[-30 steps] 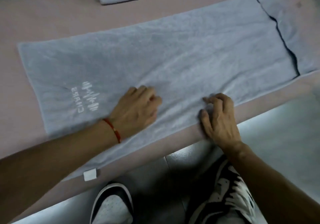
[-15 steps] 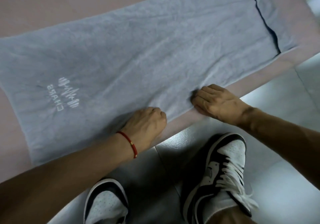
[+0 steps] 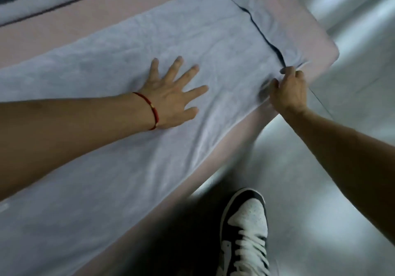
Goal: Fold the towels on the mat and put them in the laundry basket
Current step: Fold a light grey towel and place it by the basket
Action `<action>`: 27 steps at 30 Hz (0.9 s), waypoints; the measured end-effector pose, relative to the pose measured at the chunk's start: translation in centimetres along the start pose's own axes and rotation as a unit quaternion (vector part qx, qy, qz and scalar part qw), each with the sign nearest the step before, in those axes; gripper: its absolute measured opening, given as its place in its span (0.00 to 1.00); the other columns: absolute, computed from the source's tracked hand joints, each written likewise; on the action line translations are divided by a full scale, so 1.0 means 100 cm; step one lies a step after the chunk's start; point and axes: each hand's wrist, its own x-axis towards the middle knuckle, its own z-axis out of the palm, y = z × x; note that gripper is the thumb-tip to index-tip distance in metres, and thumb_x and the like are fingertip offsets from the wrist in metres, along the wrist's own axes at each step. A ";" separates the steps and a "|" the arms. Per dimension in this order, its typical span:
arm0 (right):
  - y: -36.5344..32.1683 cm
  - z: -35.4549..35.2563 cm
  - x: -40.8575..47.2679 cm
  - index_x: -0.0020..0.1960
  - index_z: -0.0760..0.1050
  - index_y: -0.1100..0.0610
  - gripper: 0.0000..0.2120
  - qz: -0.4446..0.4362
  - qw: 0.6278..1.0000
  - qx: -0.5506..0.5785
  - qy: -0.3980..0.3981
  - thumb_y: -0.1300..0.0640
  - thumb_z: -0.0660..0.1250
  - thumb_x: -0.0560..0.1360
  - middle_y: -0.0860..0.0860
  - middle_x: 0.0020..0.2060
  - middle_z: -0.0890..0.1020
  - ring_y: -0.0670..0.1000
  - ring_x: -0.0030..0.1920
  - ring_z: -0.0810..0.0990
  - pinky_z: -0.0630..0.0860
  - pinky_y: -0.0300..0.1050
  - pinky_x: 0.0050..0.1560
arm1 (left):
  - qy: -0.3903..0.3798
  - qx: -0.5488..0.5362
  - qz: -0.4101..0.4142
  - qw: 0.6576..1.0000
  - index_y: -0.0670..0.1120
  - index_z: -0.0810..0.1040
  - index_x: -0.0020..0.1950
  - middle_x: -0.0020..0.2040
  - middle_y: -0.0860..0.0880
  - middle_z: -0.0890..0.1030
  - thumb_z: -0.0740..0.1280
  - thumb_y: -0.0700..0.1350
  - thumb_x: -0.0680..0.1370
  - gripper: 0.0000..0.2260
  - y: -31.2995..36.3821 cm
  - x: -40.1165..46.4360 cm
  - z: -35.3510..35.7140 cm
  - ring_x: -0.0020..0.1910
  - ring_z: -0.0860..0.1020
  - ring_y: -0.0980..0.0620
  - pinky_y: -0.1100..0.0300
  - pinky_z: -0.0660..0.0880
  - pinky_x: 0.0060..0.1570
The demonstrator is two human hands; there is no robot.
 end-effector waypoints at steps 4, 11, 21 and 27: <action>0.017 0.003 0.057 0.70 0.64 0.63 0.19 0.208 0.973 0.099 0.027 0.54 0.57 0.84 0.64 0.69 0.70 0.65 0.67 0.72 0.68 0.52 0.65 | 0.022 -0.055 -0.070 0.996 0.70 0.38 0.77 0.81 0.53 0.35 0.36 0.69 0.79 0.26 -0.004 0.086 -0.004 0.79 0.33 0.40 0.25 0.38 0.69; 0.042 0.010 0.102 0.58 0.75 0.62 0.15 0.243 0.955 0.150 0.078 0.56 0.60 0.75 0.60 0.56 0.81 0.62 0.57 0.79 0.72 0.49 0.50 | 0.145 -0.053 -0.087 0.984 0.63 0.49 0.81 0.83 0.47 0.45 0.44 0.66 0.81 0.28 -0.001 0.104 0.034 0.80 0.42 0.37 0.22 0.42 0.69; 0.007 0.029 0.096 0.74 0.64 0.61 0.24 0.341 0.923 0.057 0.166 0.55 0.56 0.80 0.60 0.67 0.71 0.62 0.66 0.69 0.66 0.54 0.62 | 0.123 -0.023 -0.077 0.989 0.61 0.50 0.81 0.83 0.48 0.50 0.49 0.64 0.79 0.30 -0.003 0.102 0.035 0.81 0.45 0.39 0.25 0.45 0.70; 0.005 0.048 0.092 0.76 0.63 0.56 0.27 0.338 0.916 0.080 0.199 0.55 0.55 0.77 0.58 0.65 0.72 0.62 0.65 0.69 0.65 0.56 0.61 | 0.136 -0.059 -0.120 0.982 0.56 0.72 0.69 0.70 0.46 0.70 0.57 0.57 0.77 0.21 -0.001 0.122 0.002 0.69 0.67 0.38 0.35 0.60 0.64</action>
